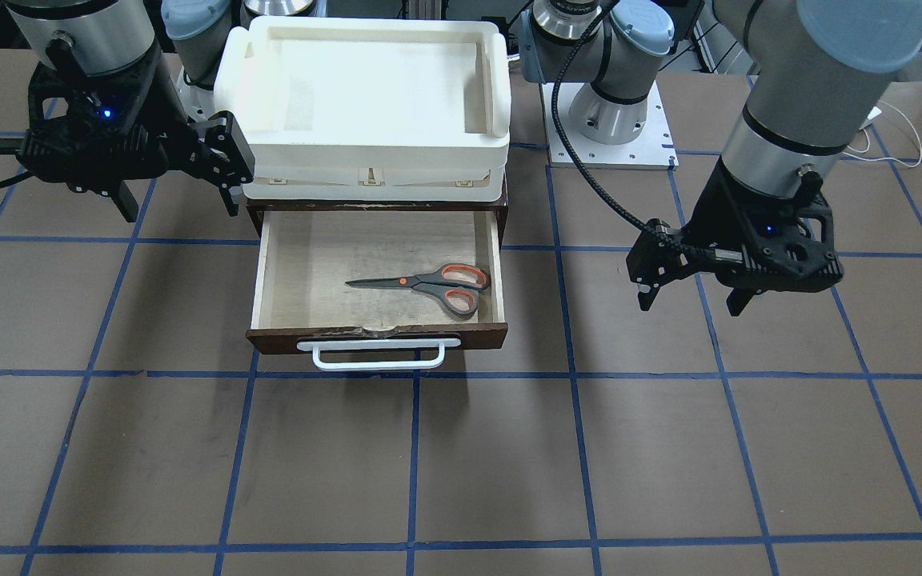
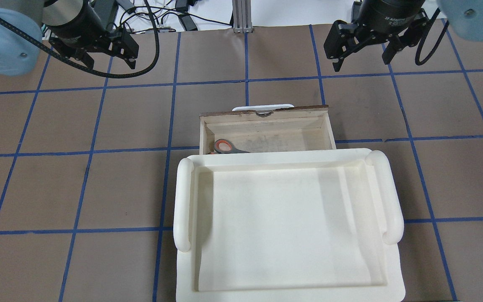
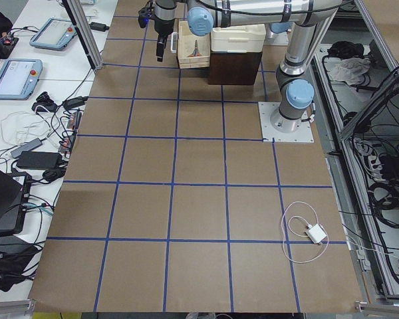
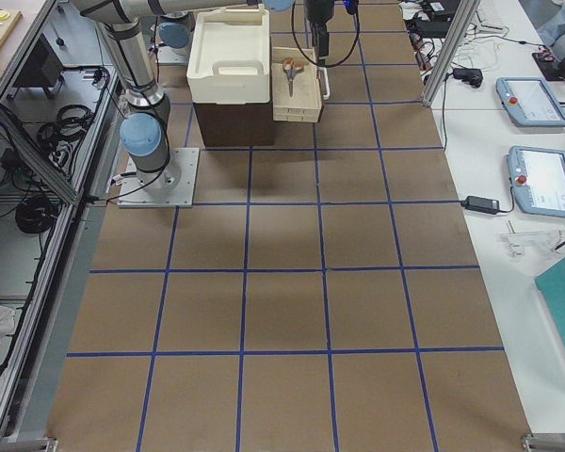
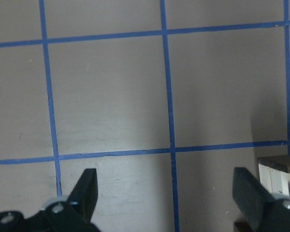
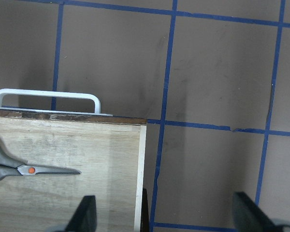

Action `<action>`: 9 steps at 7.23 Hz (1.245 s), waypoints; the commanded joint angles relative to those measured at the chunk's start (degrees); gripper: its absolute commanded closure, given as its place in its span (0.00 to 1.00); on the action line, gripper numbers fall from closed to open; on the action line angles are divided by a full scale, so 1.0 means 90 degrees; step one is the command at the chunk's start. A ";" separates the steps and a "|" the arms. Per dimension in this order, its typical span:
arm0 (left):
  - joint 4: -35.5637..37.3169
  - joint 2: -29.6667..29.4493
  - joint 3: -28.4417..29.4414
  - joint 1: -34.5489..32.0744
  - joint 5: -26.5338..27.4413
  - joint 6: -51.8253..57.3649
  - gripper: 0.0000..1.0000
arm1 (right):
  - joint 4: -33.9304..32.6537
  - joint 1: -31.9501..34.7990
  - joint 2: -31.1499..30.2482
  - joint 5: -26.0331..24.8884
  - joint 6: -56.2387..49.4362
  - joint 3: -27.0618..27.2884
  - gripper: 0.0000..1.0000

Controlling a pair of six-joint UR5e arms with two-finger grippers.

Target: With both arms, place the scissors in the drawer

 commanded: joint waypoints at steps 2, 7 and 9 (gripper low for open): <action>-0.0586 0.0166 -0.0042 0.0083 -0.0025 -0.0277 0.00 | -0.0003 0.0005 0.0007 -0.0002 0.0014 0.0002 0.00; -0.1037 0.0557 -0.0325 0.0073 0.0091 -0.0346 0.00 | -0.0003 0.0005 0.0007 -0.0002 0.0004 0.0002 0.00; -0.1027 0.0586 -0.0345 0.0073 0.0199 -0.0355 0.00 | -0.0003 0.0005 0.0007 -0.0002 0.0004 0.0002 0.00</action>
